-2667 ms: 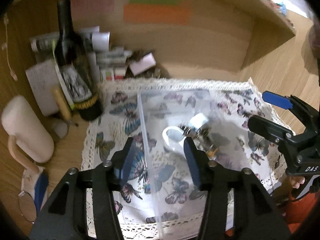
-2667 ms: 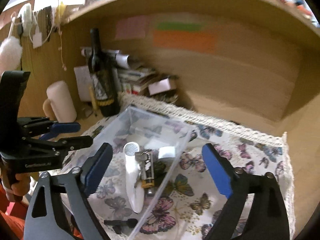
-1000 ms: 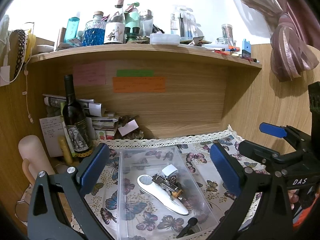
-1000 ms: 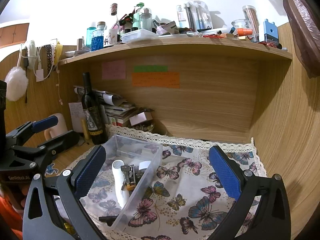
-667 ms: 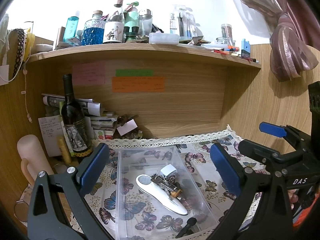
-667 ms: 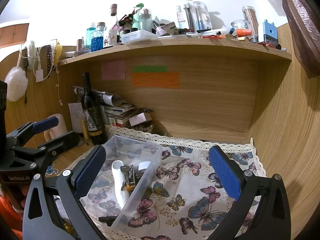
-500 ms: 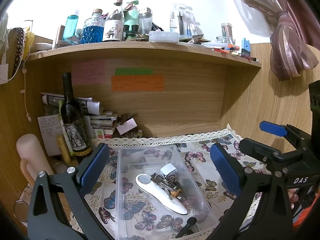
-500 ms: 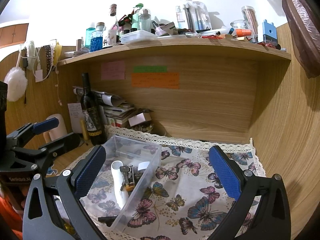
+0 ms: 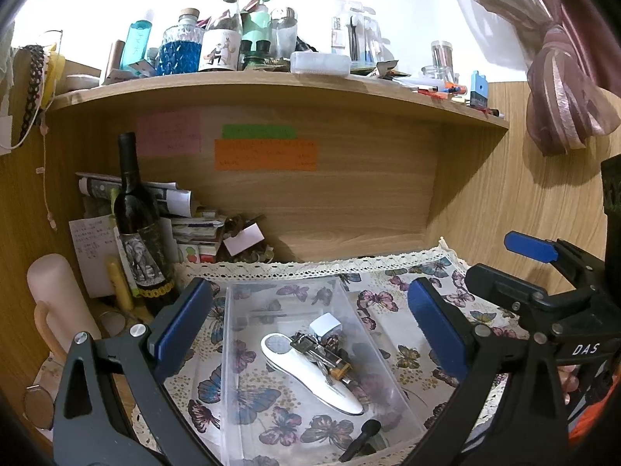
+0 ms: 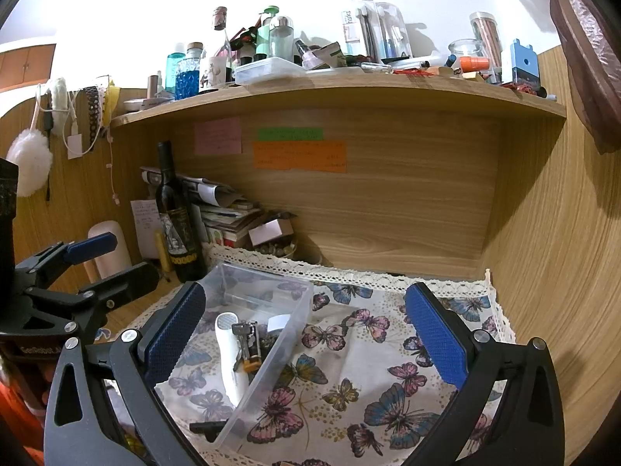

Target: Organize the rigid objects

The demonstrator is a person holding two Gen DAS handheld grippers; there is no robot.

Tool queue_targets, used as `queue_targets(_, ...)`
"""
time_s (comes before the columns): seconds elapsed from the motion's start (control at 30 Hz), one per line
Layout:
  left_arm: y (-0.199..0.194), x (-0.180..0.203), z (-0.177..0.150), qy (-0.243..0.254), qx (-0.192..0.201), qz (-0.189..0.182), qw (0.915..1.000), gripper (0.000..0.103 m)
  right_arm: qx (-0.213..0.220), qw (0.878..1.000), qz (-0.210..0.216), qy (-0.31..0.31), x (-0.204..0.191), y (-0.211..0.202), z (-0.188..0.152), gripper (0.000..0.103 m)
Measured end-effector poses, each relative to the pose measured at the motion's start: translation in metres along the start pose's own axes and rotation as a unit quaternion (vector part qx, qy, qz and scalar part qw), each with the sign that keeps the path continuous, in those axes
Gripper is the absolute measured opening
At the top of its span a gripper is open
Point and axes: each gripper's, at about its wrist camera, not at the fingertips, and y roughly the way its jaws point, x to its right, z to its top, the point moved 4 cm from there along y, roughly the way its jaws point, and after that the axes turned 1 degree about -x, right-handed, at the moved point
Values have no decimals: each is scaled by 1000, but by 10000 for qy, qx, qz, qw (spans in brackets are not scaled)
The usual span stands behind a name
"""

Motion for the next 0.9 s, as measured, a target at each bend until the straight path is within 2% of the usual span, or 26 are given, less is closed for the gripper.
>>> queue_targets(0.2, 1, 1, -1, 37, -19, -9, 10000, 102, 3, 10000, -2, 3, 1, 1, 0, 103)
queue_targets(0.43, 5, 0, -1, 48, -55, 190, 9998, 102, 43, 10000, -58, -2, 4, 3, 0, 103)
queue_targets(0.57, 8, 0, -3, 30, -151, 95, 9998, 102, 36, 10000, -53, 6, 5, 3, 0, 103)
queue_targets(0.9, 6, 2, -1, 38, -104, 15, 9999, 102, 21, 10000, -36, 4, 5, 4, 0, 103)
